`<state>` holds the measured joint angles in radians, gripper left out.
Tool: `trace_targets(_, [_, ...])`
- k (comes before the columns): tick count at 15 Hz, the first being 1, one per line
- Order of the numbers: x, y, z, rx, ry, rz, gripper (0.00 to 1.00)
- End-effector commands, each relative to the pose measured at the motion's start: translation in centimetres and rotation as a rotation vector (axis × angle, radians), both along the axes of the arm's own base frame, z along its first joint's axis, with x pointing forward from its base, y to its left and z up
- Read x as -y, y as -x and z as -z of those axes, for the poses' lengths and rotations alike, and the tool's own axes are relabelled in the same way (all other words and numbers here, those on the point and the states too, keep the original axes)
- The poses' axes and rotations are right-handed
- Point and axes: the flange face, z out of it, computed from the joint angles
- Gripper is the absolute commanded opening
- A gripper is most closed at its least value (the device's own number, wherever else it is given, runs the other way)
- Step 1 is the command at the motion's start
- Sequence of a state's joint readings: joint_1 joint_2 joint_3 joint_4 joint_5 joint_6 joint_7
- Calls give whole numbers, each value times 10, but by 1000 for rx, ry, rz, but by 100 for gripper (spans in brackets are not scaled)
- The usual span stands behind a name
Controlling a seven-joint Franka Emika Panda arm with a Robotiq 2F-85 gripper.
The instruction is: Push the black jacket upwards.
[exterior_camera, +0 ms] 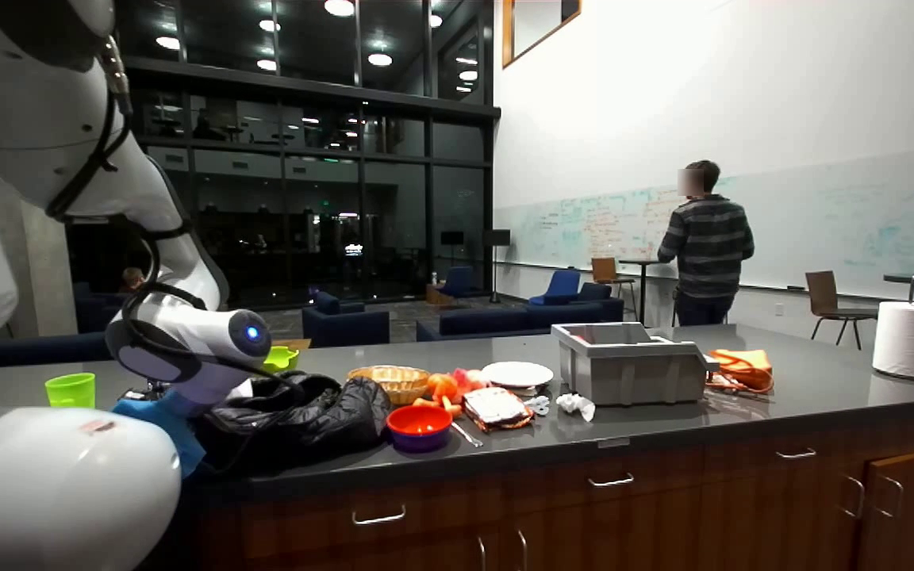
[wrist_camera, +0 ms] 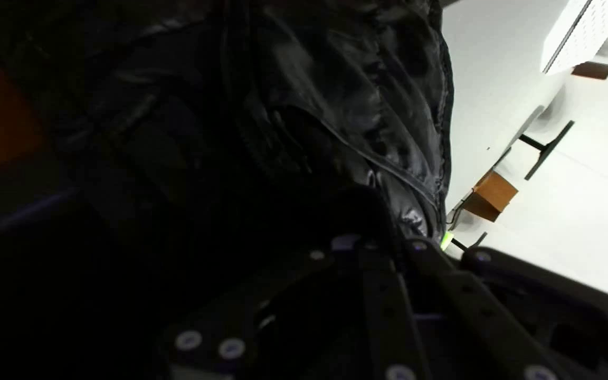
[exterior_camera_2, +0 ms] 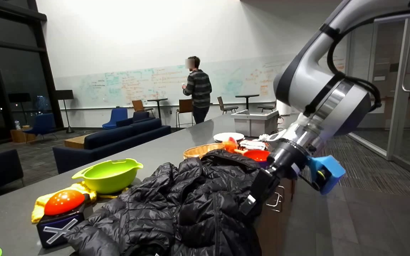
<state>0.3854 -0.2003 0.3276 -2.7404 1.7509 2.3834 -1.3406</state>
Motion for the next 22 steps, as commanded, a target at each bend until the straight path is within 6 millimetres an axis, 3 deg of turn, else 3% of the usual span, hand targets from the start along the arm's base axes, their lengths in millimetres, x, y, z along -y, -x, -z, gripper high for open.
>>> trace_targets(1, [-12,9,-50,32,79,33,0])
trace_targets(6, [-40,-13,-101,9,169,62,0])
trace_targets(12, [-81,-59,-147,23,262,79,0])
trace_targets(15, [-102,-94,-151,29,304,89,0])
trace_targets(18, [-127,-133,-142,34,346,100,0])
trace_targets(22, [-166,-167,-122,28,397,71,0])
